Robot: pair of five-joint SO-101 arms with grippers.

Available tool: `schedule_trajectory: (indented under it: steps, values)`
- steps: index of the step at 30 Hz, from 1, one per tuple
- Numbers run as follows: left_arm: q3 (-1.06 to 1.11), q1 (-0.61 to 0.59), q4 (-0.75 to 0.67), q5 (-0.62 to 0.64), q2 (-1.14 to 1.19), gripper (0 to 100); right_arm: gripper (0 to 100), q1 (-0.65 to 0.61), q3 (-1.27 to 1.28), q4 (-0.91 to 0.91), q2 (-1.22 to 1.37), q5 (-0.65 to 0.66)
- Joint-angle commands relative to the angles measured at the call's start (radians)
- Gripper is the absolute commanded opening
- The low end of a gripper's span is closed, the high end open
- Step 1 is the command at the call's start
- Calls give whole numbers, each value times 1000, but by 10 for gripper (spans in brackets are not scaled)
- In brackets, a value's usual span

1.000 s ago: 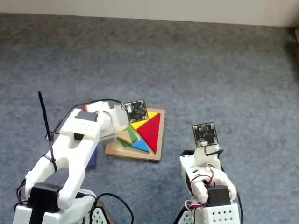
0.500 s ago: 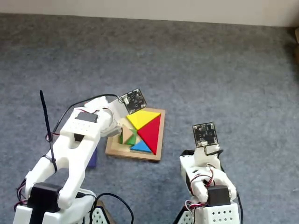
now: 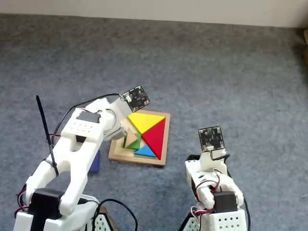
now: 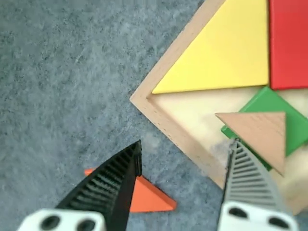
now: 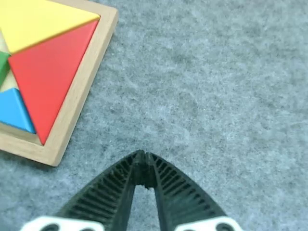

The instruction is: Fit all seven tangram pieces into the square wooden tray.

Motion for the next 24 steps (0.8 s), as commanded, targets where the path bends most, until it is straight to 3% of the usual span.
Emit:
schedule_trajectory:
  steps: [1,7,12,24]
  values:
    - [-73,16,91,18,-84,284,5,21,108,5,-10,-5]
    - [-81,44,259,89,-286,284,5,21,108,5,-10,-5]
    - [38,105,284,91,-357,284,5,21,108,7,-10,-5]
    - [165,88,-89,166,-173,284,5,21,108,7,-10,-5]
